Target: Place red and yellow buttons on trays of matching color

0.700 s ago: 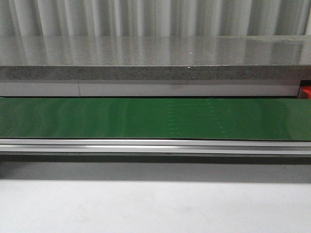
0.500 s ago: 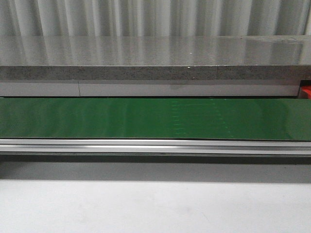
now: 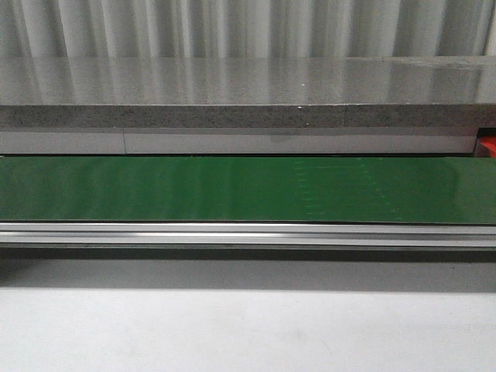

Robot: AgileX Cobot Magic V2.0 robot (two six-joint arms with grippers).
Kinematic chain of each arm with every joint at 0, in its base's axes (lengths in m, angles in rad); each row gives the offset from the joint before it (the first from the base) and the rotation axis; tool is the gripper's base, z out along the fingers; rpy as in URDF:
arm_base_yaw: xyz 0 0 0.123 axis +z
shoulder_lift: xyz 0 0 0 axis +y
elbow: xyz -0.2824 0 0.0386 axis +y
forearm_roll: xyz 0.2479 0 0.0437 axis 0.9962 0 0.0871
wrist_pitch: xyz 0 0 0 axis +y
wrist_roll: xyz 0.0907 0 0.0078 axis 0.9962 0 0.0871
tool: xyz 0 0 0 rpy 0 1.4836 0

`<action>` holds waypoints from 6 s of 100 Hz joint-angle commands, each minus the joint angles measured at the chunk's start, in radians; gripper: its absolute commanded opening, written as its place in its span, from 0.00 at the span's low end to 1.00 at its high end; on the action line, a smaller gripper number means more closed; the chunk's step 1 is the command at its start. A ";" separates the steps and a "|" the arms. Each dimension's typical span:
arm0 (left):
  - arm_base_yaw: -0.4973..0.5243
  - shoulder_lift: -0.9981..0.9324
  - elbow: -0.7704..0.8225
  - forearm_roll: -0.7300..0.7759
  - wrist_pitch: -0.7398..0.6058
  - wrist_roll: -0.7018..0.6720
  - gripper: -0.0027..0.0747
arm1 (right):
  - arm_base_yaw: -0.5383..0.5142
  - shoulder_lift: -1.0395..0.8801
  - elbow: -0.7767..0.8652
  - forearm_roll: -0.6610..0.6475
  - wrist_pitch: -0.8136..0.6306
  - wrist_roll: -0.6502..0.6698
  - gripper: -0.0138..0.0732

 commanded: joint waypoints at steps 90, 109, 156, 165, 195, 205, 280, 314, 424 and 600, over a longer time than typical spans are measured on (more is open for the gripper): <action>-0.009 0.441 -0.580 -0.218 0.857 -0.011 0.54 | 0.000 0.008 -0.019 -0.008 -0.076 0.003 0.09; -0.007 0.441 -0.562 -0.226 0.944 -0.060 0.80 | 0.000 0.008 -0.019 -0.008 -0.076 0.003 0.09; -0.007 0.440 -0.512 0.098 0.969 -0.619 0.79 | 0.000 0.008 -0.019 -0.008 -0.076 0.003 0.09; -0.007 0.440 -0.461 0.184 0.948 -0.698 0.79 | 0.000 0.008 -0.019 -0.008 -0.076 0.003 0.09; -0.007 0.442 -0.319 0.264 0.836 -0.879 0.79 | 0.000 0.008 -0.019 -0.008 -0.076 0.003 0.09; -0.007 0.442 -0.319 0.291 0.818 -0.901 0.75 | 0.000 0.008 -0.019 -0.008 -0.076 0.003 0.09; 0.104 0.936 -0.509 0.257 0.780 -0.889 0.70 | 0.000 0.008 -0.019 -0.008 -0.076 0.003 0.09; 0.361 1.031 -0.513 0.232 0.677 -0.794 0.70 | 0.000 0.008 -0.019 -0.008 -0.076 0.003 0.09; 0.477 1.466 -0.713 0.115 0.566 -0.470 0.70 | 0.000 0.008 -0.019 -0.008 -0.076 0.003 0.09; 0.054 1.536 -1.272 0.100 0.959 -0.125 0.01 | 0.000 0.008 -0.019 -0.008 -0.076 0.003 0.09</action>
